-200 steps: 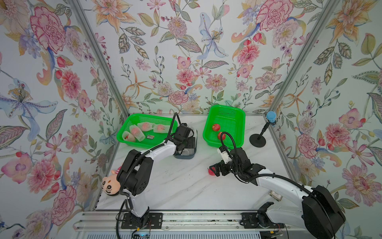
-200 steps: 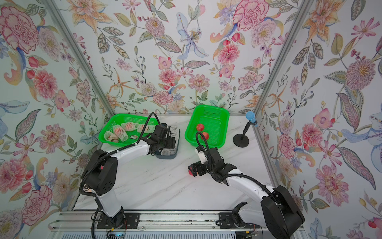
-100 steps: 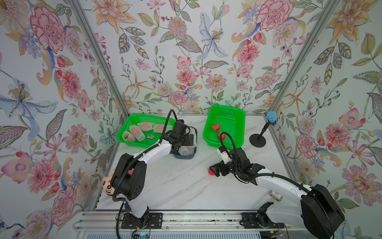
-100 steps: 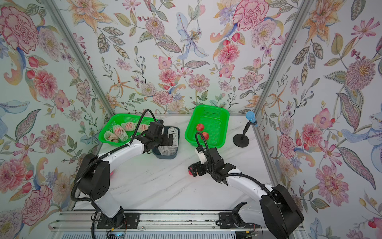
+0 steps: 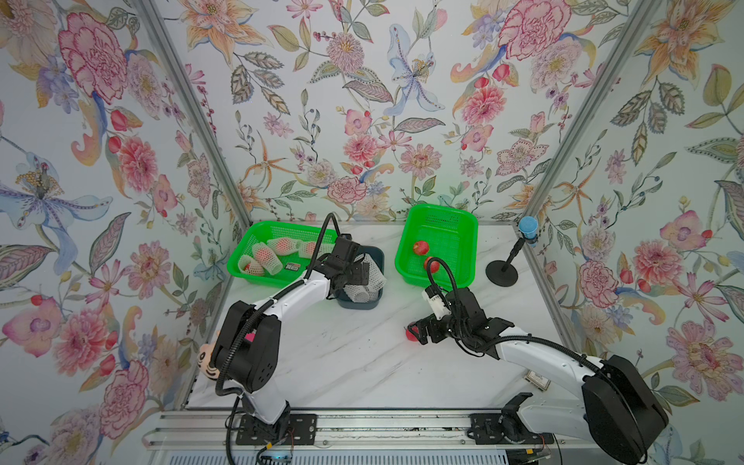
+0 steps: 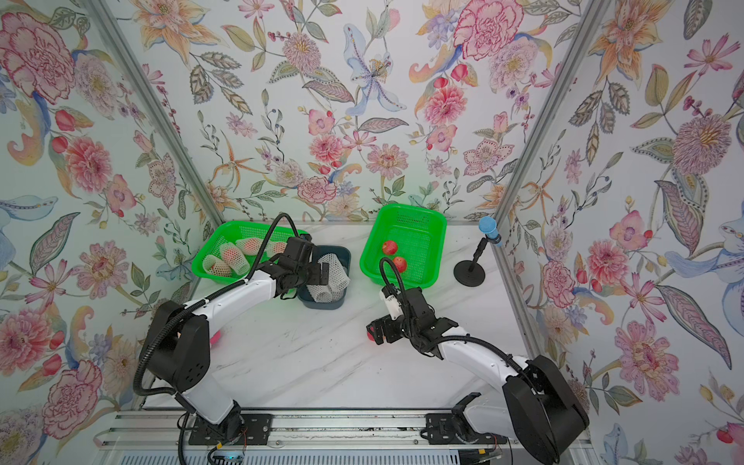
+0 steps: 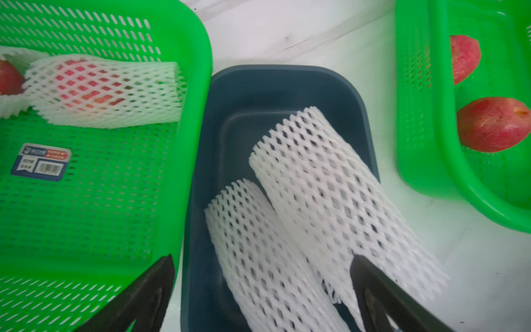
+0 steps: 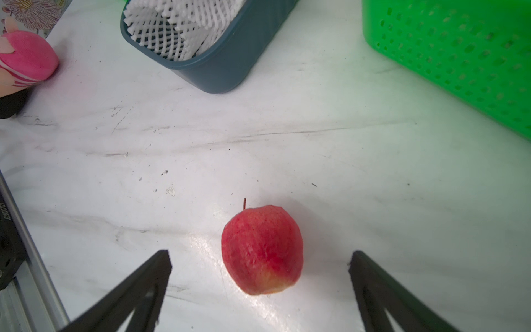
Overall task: Remove foam nets from apples
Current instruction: Pick up the apple from the center of the board.
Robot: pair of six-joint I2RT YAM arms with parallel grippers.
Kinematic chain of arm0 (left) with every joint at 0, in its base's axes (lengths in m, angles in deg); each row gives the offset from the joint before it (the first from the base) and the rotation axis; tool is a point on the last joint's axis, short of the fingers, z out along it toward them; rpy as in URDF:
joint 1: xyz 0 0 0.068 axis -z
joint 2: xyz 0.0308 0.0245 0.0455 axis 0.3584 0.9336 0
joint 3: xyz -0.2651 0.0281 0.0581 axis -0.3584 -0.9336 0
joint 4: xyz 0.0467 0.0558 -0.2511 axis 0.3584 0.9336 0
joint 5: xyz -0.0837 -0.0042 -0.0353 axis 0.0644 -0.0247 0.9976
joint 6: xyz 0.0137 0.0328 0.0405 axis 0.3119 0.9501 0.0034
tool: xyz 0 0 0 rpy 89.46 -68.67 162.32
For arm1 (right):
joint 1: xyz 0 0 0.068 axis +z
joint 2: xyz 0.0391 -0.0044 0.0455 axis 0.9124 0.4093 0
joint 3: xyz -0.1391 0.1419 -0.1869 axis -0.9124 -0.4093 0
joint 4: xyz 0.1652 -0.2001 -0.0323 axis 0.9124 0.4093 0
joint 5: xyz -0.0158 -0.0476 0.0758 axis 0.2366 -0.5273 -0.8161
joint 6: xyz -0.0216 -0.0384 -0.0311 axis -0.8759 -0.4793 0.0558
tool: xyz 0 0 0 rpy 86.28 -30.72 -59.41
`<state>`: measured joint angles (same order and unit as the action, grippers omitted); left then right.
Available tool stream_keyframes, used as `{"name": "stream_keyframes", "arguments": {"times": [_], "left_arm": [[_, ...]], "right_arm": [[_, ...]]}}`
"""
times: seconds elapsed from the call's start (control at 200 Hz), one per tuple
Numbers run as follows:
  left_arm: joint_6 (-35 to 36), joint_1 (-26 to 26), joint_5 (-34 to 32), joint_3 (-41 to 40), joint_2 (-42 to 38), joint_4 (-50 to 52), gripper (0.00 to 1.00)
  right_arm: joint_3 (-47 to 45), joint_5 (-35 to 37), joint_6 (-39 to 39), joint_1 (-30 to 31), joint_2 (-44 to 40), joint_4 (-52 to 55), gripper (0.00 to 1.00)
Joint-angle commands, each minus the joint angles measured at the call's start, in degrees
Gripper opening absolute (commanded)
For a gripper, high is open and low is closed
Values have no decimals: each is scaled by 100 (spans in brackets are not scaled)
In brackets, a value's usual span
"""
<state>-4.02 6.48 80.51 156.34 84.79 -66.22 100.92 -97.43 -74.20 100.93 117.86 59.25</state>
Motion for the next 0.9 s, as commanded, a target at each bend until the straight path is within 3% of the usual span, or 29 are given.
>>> {"name": "stream_keyframes", "arguments": {"times": [0.0,0.485,0.896], "left_arm": [[131,-55,-776,19,71,548,99],[590,-50,345,-667,-1258,-232,99],[685,-59,440,-1127,-1979,-135,99]], "right_arm": [[131,66,21,42,103,109,99],[114,286,66,129,461,282,99],[260,71,56,335,1059,-98,97]]}}
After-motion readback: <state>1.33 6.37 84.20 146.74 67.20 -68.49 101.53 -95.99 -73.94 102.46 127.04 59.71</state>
